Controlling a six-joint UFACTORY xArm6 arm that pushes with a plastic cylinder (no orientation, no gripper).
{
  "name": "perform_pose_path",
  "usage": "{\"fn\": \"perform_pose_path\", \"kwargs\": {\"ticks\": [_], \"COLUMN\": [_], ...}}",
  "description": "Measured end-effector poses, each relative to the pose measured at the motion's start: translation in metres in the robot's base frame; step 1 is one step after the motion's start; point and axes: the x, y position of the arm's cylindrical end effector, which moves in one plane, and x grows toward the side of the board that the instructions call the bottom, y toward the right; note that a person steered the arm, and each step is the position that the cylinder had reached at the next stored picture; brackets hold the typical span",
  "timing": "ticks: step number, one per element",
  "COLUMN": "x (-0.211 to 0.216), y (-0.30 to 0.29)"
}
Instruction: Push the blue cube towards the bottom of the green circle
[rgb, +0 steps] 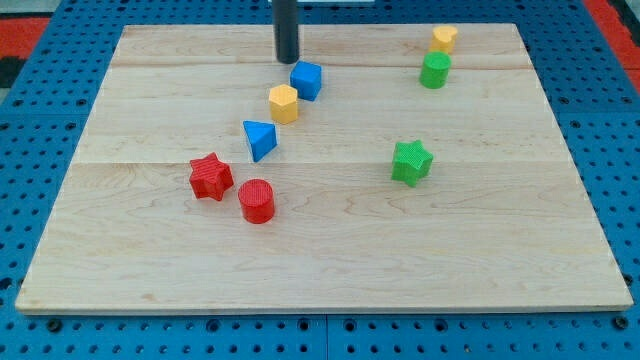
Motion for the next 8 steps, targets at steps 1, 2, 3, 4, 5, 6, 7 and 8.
{"fn": "perform_pose_path", "kwargs": {"ticks": [1,2,3,4,5,6,7,8], "x": [0.019,0.032,0.054,0.070,0.071,0.072,0.078,0.086], "y": [0.005,0.047,0.072,0.073,0.083,0.106,0.128,0.146]}}
